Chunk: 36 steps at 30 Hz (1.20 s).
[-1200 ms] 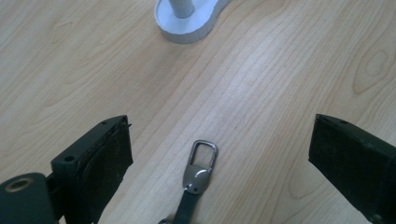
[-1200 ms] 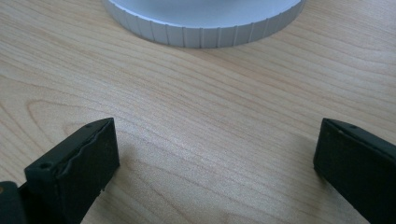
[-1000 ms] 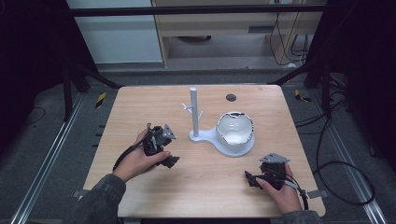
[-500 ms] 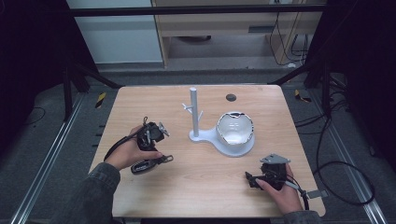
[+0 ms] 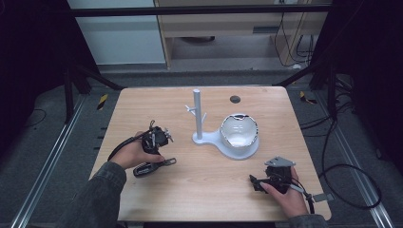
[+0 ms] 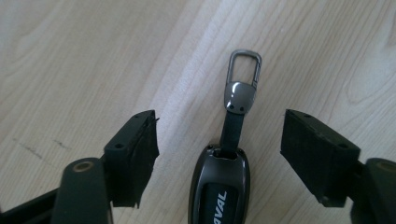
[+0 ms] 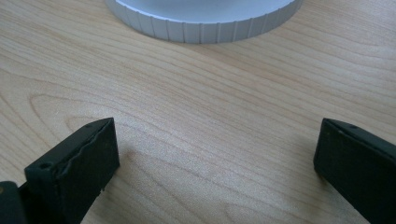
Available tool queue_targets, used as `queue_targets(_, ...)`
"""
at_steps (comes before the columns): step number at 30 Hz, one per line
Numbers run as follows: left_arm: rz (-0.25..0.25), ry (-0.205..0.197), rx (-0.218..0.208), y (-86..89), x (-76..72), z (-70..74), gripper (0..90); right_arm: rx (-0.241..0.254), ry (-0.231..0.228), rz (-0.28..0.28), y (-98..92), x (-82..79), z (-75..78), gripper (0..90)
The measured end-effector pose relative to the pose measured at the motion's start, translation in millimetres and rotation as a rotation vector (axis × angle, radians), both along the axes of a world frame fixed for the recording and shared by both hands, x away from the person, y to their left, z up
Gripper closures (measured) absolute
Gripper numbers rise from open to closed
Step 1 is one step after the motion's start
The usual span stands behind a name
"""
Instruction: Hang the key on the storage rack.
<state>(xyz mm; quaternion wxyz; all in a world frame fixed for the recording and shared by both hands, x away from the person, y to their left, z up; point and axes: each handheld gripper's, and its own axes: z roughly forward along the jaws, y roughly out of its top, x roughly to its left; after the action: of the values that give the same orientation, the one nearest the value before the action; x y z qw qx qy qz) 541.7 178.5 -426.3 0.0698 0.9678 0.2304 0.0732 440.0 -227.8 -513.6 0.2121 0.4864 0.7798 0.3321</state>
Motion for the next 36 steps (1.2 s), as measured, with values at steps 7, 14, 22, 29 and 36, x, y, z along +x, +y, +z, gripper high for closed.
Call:
queue_targets(7, -0.041, 0.036, 0.022, -2.9, -0.7, -13.9, 34.6, -0.001, 0.0, 0.0, 0.0, 0.0, 0.0, 0.4)
queue_targets(14, -0.078, 0.052, 0.041, -4.4, -0.6, -21.7, 42.1, 0.0, 0.002, -0.002, 0.1, -0.1, 0.1, 0.4)
queue_targets(22, -0.069, 0.053, 0.056, -1.3, -1.2, -26.2, 48.6, 0.001, 0.002, -0.002, 0.2, 0.0, 0.1, 0.4)
queue_targets(29, -0.053, 0.065, 0.069, 1.0, 0.1, -29.8, 54.2, 0.001, 0.002, -0.003, 0.2, -0.1, 0.1, 0.4)
queue_targets(36, -0.065, 0.059, 0.061, 0.4, 0.2, -31.0, 60.3, 0.002, 0.002, -0.002, 0.2, -0.1, 0.1, 0.4)
